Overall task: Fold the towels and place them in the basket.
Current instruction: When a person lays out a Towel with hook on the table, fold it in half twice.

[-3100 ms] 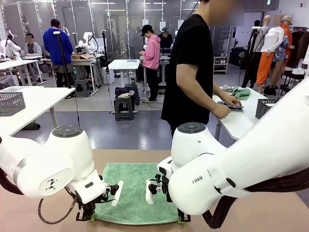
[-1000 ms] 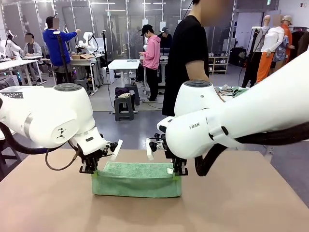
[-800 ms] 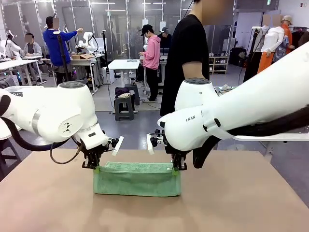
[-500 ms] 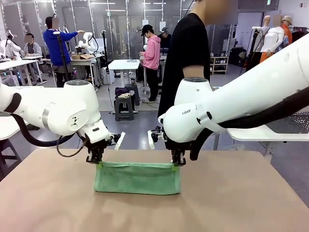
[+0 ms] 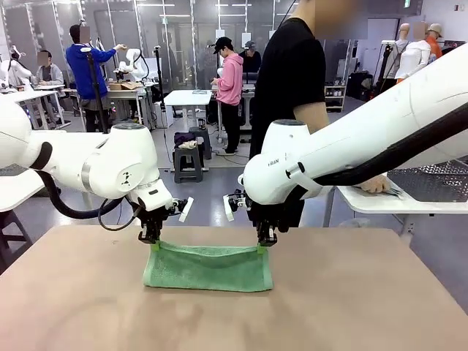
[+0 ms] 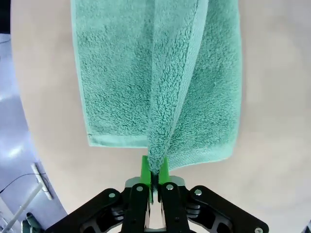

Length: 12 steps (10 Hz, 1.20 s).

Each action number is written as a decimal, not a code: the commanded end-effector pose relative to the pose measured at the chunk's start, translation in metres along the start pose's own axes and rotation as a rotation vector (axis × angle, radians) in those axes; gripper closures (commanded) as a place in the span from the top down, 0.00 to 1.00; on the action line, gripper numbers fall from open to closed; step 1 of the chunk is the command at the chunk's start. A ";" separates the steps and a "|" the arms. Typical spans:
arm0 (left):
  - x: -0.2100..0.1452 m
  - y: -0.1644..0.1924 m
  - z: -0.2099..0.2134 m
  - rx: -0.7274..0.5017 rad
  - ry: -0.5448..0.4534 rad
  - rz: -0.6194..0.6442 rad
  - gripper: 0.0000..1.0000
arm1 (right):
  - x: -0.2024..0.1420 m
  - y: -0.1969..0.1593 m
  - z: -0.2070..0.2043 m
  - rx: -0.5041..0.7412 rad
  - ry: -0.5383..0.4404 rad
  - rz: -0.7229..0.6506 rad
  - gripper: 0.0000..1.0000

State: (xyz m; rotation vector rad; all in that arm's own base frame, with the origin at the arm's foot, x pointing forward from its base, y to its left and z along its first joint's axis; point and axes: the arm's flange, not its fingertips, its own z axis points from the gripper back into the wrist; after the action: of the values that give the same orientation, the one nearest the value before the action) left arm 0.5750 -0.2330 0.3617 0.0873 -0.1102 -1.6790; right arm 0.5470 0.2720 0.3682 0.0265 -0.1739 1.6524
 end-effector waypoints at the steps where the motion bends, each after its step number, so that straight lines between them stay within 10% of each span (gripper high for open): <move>1: -0.002 0.018 -0.009 -0.019 0.010 -0.006 0.07 | -0.003 -0.019 -0.007 0.022 0.001 0.005 0.07; 8: -0.009 0.038 -0.038 0.035 0.018 0.006 0.07 | -0.012 -0.043 -0.034 -0.007 0.006 0.047 0.07; 12: -0.016 0.033 -0.032 0.144 0.029 0.039 0.44 | -0.011 -0.043 -0.028 -0.112 0.029 0.053 0.46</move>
State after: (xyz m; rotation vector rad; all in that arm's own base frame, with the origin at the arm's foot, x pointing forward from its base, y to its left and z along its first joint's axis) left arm 0.6205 -0.2268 0.3369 0.1542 -0.1776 -1.6549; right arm 0.5940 0.2706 0.3430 -0.0333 -0.2059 1.6926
